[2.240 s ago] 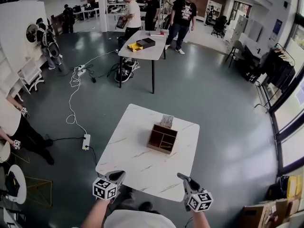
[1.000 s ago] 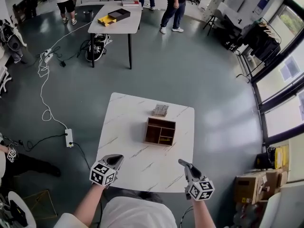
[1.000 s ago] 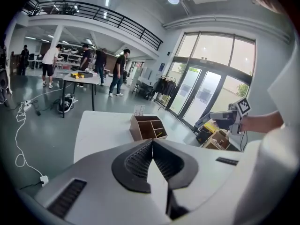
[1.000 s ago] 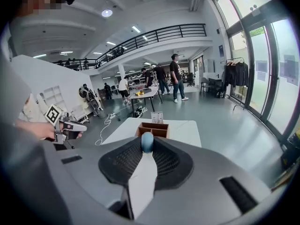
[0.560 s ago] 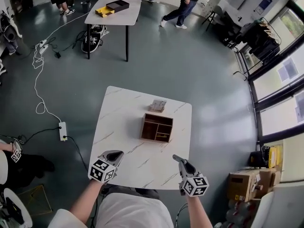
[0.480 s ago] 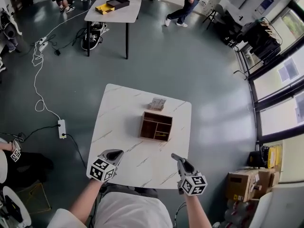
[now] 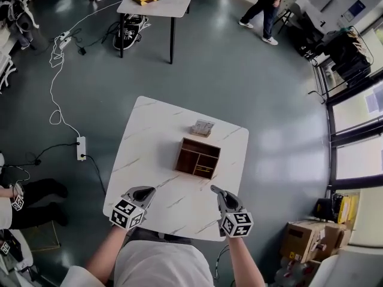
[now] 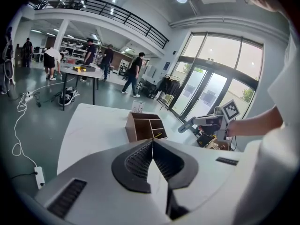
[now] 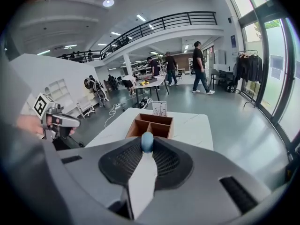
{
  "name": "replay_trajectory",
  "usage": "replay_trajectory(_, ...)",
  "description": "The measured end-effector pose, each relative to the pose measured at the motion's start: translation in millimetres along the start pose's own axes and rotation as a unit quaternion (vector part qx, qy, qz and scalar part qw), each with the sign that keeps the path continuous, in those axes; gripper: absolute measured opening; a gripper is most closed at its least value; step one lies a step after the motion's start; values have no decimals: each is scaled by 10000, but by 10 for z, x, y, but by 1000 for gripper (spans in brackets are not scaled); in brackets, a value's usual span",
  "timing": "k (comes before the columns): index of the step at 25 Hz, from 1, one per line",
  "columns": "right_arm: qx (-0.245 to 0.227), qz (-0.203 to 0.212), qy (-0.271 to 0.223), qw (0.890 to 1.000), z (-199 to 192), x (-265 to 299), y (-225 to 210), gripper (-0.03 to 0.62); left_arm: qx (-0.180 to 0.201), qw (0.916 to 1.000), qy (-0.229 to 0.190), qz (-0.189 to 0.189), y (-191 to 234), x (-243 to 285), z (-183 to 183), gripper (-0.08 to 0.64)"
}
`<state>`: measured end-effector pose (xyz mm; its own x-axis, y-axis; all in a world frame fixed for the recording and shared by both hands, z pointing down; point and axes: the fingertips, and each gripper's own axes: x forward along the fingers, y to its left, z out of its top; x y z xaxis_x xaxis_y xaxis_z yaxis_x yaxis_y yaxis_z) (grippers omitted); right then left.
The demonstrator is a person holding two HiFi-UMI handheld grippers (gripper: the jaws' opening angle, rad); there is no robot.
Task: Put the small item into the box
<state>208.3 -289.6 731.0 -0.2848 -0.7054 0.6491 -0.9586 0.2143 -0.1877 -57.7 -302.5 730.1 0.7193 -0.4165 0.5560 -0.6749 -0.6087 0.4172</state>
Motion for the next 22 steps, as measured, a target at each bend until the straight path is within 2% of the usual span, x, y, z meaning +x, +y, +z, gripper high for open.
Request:
replay_trajectory(5,140,69,101,9998,-15,303,-192,80,-163,9997,46,168,67,181,-46,15)
replay_trajectory(15,60,308,419,9986,-241,850,-395,80,-373,9984,148,404,29,335,-192,15)
replay_trajectory(22,-410,434,515,9969,-409,1145,-392,80,-562,9960,220,657,17,326,-372,15)
